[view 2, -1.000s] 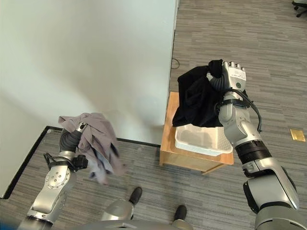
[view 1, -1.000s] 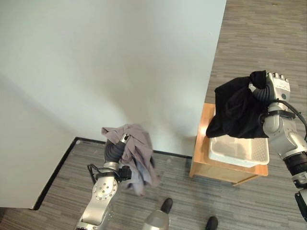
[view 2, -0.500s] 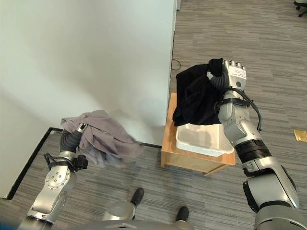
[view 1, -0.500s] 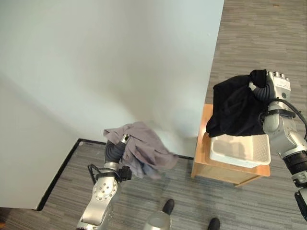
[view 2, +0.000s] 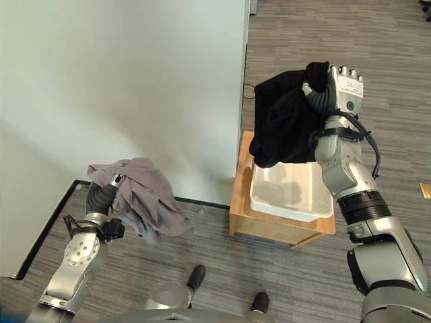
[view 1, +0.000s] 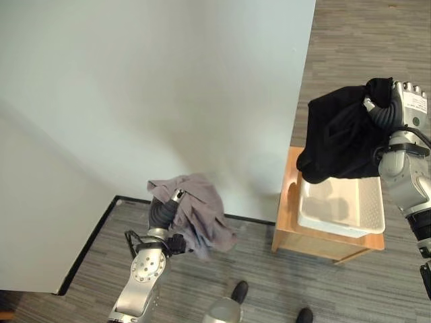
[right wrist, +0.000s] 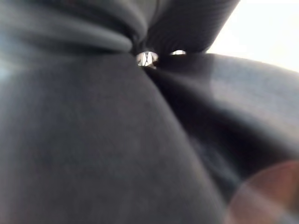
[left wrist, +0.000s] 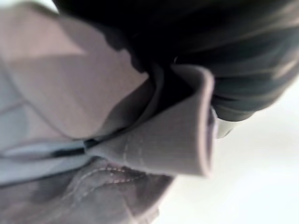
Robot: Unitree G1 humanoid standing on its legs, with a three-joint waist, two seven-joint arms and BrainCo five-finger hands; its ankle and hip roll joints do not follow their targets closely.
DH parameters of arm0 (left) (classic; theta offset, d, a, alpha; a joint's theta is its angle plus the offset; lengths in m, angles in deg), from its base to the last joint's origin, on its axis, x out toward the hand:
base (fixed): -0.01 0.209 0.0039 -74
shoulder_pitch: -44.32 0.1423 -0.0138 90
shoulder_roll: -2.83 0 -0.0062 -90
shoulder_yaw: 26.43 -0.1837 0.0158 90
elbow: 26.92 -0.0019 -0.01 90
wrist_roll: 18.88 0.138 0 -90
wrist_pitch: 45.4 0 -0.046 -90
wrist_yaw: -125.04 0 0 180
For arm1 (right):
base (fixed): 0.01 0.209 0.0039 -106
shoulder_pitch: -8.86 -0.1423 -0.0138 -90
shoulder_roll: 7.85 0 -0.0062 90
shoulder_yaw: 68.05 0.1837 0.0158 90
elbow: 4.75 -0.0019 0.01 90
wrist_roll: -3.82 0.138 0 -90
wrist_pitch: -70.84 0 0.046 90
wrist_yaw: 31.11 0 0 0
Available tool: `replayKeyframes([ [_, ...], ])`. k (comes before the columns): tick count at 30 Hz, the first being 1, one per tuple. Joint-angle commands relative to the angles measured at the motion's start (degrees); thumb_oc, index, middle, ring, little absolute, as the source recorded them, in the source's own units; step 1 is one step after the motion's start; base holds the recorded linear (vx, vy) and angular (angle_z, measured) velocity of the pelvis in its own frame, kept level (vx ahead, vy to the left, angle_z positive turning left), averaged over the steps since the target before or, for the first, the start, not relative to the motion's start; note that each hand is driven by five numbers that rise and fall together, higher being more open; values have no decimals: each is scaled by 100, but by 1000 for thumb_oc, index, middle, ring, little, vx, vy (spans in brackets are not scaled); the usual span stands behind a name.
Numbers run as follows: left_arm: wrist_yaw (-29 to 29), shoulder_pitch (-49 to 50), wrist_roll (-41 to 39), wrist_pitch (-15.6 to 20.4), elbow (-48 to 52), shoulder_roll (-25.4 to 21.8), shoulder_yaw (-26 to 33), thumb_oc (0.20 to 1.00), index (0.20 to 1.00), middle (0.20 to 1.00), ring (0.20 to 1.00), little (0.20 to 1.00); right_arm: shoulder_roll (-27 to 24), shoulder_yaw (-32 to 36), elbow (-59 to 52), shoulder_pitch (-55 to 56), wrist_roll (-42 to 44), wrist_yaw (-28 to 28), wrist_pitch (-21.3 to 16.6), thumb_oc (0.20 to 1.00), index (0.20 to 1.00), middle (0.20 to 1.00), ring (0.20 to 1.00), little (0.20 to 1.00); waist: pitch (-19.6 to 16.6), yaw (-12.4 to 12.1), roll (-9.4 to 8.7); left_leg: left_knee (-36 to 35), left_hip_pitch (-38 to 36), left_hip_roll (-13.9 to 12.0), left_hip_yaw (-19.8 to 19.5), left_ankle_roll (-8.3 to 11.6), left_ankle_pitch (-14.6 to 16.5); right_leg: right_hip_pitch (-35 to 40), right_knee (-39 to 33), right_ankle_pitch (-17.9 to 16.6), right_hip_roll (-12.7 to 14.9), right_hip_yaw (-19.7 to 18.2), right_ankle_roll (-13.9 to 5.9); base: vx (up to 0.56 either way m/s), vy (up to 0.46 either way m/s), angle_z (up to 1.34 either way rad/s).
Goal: Pick up bed clothes into laundry basket.
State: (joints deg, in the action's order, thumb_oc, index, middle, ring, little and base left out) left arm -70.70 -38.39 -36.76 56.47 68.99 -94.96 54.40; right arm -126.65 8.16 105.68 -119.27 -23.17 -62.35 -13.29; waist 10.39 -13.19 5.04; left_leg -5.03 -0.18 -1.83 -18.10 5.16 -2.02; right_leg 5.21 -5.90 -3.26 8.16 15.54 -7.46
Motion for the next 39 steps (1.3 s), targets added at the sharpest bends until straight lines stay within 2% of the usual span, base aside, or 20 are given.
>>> replayKeyframes([
  [1, -19, -238, -36, 428, 174, -187, -198, 200, 200, 200, 200, 200, -506, -9, -322, -614, -103, -409, -128, 200, 200, 200, 200, 200, -467, 16, -155, 3, 208, -405, 630, 304, -3, 203, 90, 517, -3, 139, 182, 0, 0, 0],
  [9, -35, -254, -25, 415, 173, -211, -206, 200, 200, 200, 200, 200, -574, -157, -167, -770, -72, -391, -85, 200, 200, 200, 200, 200, -422, 81, -181, 3, 207, -445, 716, 265, 47, 124, 90, 516, -11, 7, 173, 0, 0, 0],
  [15, -59, -267, 6, 396, 165, -194, -196, 200, 200, 200, 200, 200, -642, 143, -156, -587, 71, -529, -49, 200, 200, 200, 200, 200, -361, 155, -126, 3, 252, -452, 751, 265, 46, 58, 90, 511, -11, -6, 156, 1, -2, -1],
  [21, -64, -191, 2, 391, 199, -126, -126, 200, 200, 200, 200, 200, -545, 254, -581, -477, -3, -536, -97, 200, 200, 200, 200, 200, -333, 243, -53, 3, 264, -478, 862, 231, 74, -46, 90, 514, -11, -185, 143, 9, -2, -10],
  [39, -3, -14, -210, 415, 66, -153, -125, 200, 200, 200, 200, 200, -223, -166, 326, -274, -37, -324, 1, 200, 200, 200, 200, 200, -172, 89, -128, 3, 559, -466, 778, 221, -9, -230, 90, 500, -60, -73, 149, 1, -2, 0],
])
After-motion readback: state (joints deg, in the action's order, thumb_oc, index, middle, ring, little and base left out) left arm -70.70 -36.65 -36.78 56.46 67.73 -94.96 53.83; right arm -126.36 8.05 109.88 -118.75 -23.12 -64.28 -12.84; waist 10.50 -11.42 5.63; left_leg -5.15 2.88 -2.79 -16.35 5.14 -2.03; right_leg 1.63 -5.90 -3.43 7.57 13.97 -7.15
